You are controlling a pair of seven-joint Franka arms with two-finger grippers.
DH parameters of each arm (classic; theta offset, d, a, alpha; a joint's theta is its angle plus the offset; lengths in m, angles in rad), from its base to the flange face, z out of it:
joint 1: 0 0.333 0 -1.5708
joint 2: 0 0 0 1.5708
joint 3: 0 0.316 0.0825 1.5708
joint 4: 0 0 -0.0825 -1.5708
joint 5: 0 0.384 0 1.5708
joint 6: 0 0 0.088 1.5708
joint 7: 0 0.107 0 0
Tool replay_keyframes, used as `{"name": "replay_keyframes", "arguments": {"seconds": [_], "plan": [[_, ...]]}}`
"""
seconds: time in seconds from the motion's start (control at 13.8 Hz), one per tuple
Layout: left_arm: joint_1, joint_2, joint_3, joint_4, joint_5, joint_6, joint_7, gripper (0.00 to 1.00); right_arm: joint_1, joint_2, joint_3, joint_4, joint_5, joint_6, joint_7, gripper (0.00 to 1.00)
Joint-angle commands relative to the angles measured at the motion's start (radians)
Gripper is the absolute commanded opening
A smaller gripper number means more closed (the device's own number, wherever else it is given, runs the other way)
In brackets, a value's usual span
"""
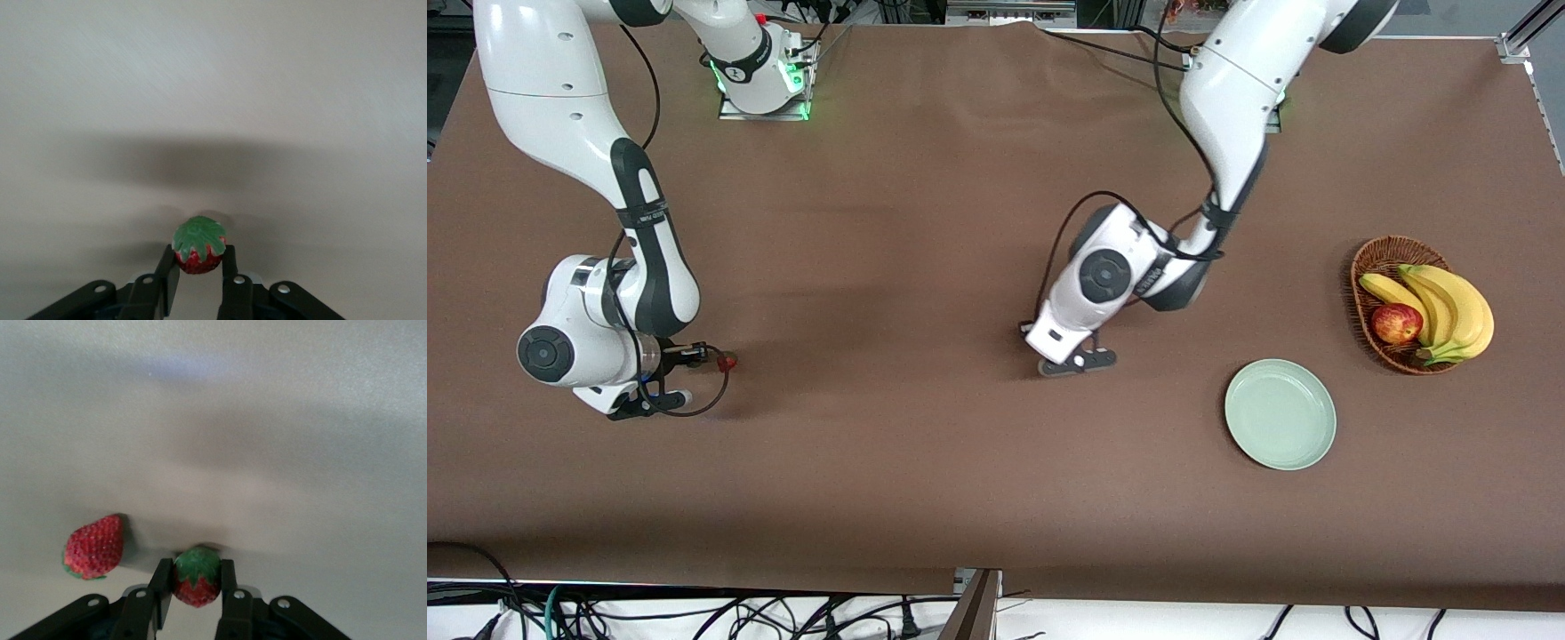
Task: Collect all strawberries into plate
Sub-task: 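Lower the strawberry onto the plate with the left gripper while the right gripper lifts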
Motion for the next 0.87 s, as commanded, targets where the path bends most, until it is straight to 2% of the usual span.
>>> {"name": "replay_keyframes", "arguments": {"seconds": [0.0, 0.22, 0.36, 0.58, 0.8], "plan": [[0.118, -0.052, -0.015, -0.006, 0.021, -0.085, 0.163, 0.00, -0.006, -0.040, 0.008, 0.019, 0.042, -0.005, -0.022, 0.12], [0.271, -0.069, -0.020, -0.004, 0.017, -0.147, 0.423, 0.00, 0.008, -0.075, 0.020, 0.062, 0.048, -0.045, 0.000, 0.12], [0.362, -0.079, -0.022, -0.003, 0.015, -0.188, 0.603, 0.00, 0.023, -0.083, 0.060, 0.097, 0.063, -0.083, 0.094, 0.12], [0.454, -0.092, -0.014, -0.001, 0.027, -0.230, 0.778, 0.00, 0.060, -0.083, 0.138, 0.131, 0.066, -0.109, 0.311, 0.12], [0.513, -0.069, -0.009, 0.012, 0.029, -0.221, 0.909, 0.00, 0.142, -0.075, 0.213, 0.170, 0.065, -0.100, 0.645, 0.12]]}}
